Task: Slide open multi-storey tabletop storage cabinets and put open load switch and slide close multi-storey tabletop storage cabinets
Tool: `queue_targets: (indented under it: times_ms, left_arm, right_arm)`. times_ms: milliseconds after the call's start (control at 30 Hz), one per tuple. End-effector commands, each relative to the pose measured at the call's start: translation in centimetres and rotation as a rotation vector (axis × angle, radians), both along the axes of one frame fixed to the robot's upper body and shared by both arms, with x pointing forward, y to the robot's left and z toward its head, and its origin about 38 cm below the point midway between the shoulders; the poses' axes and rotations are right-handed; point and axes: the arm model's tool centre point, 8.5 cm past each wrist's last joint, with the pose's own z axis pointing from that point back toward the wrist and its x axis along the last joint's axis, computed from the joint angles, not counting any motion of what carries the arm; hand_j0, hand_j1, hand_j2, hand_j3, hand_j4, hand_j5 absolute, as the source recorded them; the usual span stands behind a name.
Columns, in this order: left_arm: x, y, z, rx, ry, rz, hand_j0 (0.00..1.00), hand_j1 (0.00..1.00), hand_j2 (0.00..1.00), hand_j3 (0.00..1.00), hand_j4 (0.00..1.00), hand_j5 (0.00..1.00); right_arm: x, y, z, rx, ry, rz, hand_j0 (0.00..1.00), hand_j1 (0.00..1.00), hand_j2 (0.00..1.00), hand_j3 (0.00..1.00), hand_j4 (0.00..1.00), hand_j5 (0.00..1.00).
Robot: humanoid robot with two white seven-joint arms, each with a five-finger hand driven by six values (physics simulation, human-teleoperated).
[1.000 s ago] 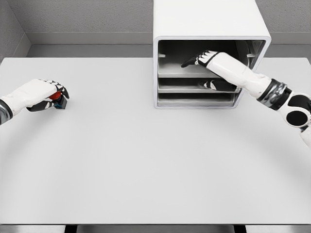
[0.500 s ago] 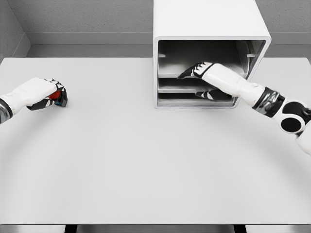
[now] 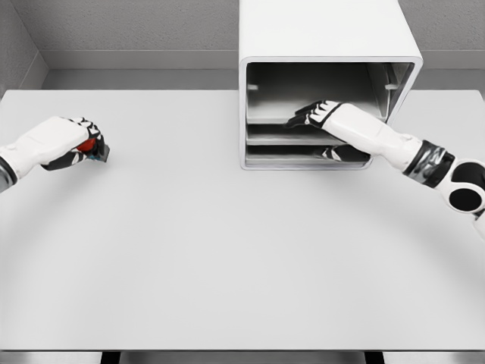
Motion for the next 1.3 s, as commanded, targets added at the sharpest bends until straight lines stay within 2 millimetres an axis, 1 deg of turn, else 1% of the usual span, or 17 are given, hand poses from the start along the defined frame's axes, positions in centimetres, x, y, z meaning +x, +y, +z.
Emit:
queue_targets:
  times_ms: [0,67,167,300,500,600,800,833,867,900,1000,1067,1100,1267]
  left_arm:
    - [-0.2,-0.3,1.2,-0.026,-0.035,-0.013,0.36,0.36,0.36,0.36,0.36,0.36]
    - [-0.4,-0.4,1.5,-0.027,-0.046,-0.018,0.36,0.36,0.36,0.36,0.36,0.36]
    - [-1.1,-0.6,1.9,-0.031,-0.065,-0.025,0.36,0.36,0.36,0.36,0.36,0.36]
    - [-1.6,-0.8,2.3,-0.034,-0.08,-0.036,0.36,0.36,0.36,0.36,0.36,0.36]
    - [-2.6,-1.2,3.1,-0.047,-0.113,-0.053,0.36,0.36,0.36,0.36,0.36,0.36]
    - [-3.0,-1.5,3.2,-0.057,-0.12,-0.066,0.36,0.36,0.36,0.36,0.36,0.36]
    - [-3.7,-2.4,4.1,-0.058,-0.152,-0.094,0.37,0.37,0.37,0.37,0.37,0.37]
    - [-4.1,-2.7,4.3,-0.051,-0.161,-0.102,0.37,0.37,0.37,0.37,0.37,0.37]
    - [-4.6,-2.5,4.5,-0.049,-0.171,-0.098,0.37,0.37,0.37,0.37,0.37,0.37]
    - [-5.2,-2.4,4.5,-0.046,-0.175,-0.096,0.37,0.37,0.37,0.37,0.37,0.37]
    - [-5.3,-2.7,4.7,-0.046,-0.183,-0.101,0.37,0.37,0.37,0.37,0.37,0.37]
    - [-5.4,-2.8,4.9,-0.05,-0.19,-0.107,0.37,0.37,0.37,0.37,0.37,0.37]
    - [-5.5,-2.9,5.1,-0.049,-0.195,-0.111,0.37,0.37,0.37,0.37,0.37,0.37]
    - [-6.0,-3.4,5.6,-0.065,-0.211,-0.132,0.37,0.37,0.37,0.37,0.37,0.37]
  right_arm:
    - [-0.3,-0.2,0.6,0.002,-0.01,0.006,0.8,0.8,0.8,0.8,0.8,0.8]
    - [-0.5,-0.2,0.1,-0.001,0.002,0.007,0.8,0.8,0.8,0.8,0.8,0.8]
    - [-1.2,0.1,0.5,-0.001,-0.008,0.03,0.8,0.8,0.8,0.8,0.8,0.8]
    - [-2.1,-0.1,1.1,-0.011,-0.019,0.051,0.8,0.8,0.8,0.8,0.8,0.8]
    - [-3.4,-0.7,1.4,-0.026,-0.02,0.065,0.8,0.8,0.8,0.8,0.8,0.8]
    - [-3.8,-0.6,1.2,-0.024,-0.016,0.072,0.81,0.81,0.81,0.81,0.81,0.81]
    - [-4.1,-1.1,1.5,-0.037,-0.02,0.072,0.81,0.81,0.81,0.81,0.81,0.81]
    - [-4.5,-1.3,1.6,-0.045,-0.018,0.076,0.81,0.81,0.81,0.81,0.81,0.81]
    - [-4.8,-1.3,1.9,-0.035,-0.029,0.078,0.81,0.81,0.81,0.81,0.81,0.81]
    - [-5.0,-1.7,1.6,-0.026,-0.023,0.065,0.81,0.81,0.81,0.81,0.81,0.81]
    - [-5.2,-1.8,1.4,-0.023,-0.017,0.061,0.81,0.81,0.81,0.81,0.81,0.81]
    - [-5.4,-1.5,1.7,-0.021,-0.023,0.073,0.81,0.81,0.81,0.81,0.81,0.81]
    - [-5.6,-1.8,2.1,-0.032,-0.029,0.075,0.81,0.81,0.81,0.81,0.81,0.81]
    - [-6.2,-1.8,2.2,-0.037,-0.028,0.086,0.81,0.81,0.81,0.81,0.81,0.81]
